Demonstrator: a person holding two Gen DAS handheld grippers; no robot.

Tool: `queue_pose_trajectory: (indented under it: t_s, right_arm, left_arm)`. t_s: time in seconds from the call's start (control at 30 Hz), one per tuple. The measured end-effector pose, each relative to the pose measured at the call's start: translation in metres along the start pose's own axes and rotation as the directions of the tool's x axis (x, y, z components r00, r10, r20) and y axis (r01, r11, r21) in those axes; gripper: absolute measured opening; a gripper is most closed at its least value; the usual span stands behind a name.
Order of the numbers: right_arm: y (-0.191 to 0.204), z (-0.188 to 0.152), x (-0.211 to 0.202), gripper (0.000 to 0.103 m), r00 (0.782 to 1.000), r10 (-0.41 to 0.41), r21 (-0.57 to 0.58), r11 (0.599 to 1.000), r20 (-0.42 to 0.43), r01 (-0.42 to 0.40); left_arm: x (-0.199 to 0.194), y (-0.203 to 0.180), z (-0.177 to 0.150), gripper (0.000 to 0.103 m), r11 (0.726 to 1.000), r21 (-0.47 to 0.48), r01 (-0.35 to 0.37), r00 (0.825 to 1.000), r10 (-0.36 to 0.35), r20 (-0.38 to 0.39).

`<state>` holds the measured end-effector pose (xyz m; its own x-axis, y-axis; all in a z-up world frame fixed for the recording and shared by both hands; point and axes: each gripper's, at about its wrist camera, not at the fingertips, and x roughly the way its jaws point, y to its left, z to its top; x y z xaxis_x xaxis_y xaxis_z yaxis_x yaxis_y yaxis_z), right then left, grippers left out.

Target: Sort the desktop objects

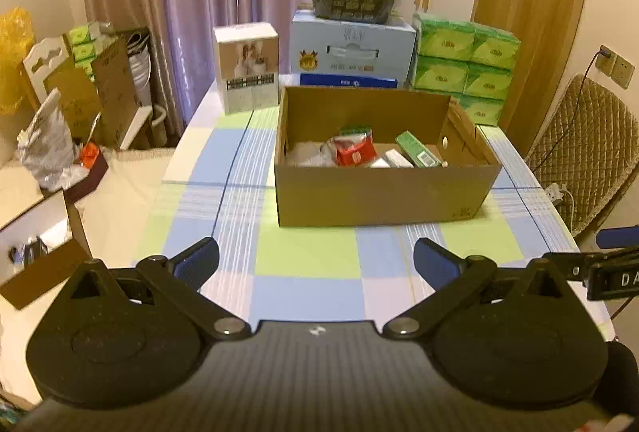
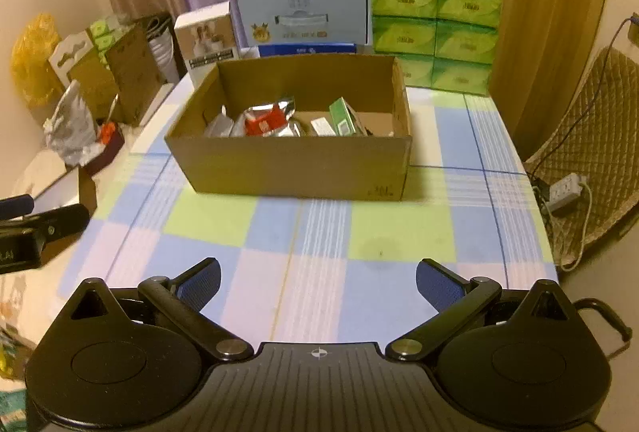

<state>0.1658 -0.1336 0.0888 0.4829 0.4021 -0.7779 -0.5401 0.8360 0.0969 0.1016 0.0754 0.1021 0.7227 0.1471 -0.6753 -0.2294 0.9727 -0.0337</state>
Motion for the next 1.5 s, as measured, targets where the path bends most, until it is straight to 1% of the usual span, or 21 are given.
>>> queue_pose_trajectory:
  t_s: [0.13, 0.4, 0.63, 0.8, 1.5]
  right_arm:
    - [0.0, -0.011, -0.003, 0.101, 1.0, 0.008, 0.009, 1.0, -0.006, -0.008]
    - [0.004, -0.017, -0.007, 0.101, 1.0, -0.005, 0.001, 1.0, -0.003, 0.005]
    - [0.006, -0.021, -0.01, 0.101, 1.0, -0.008, 0.003, 1.0, 0.004, 0.008]
    - [0.006, -0.022, -0.011, 0.101, 1.0, -0.006, 0.004, 1.0, 0.0, 0.006]
    - [0.005, -0.018, -0.014, 0.101, 1.0, -0.011, 0.005, 1.0, 0.007, 0.011]
  left_arm:
    - [0.001, 0.0, -0.011, 0.102, 1.0, -0.014, -0.011, 1.0, 0.01, -0.024]
    - [0.002, -0.002, -0.025, 0.102, 0.999, -0.046, 0.024, 0.997, -0.027, -0.068]
    - [-0.005, -0.005, -0.029, 0.102, 0.998, -0.043, 0.039, 0.997, -0.042, -0.069]
    - [-0.005, -0.008, -0.029, 0.102, 0.999, -0.034, 0.032, 0.997, -0.034, -0.071]
    - [-0.003, -0.01, -0.029, 0.102, 0.999, -0.032, 0.042, 0.996, -0.044, -0.075]
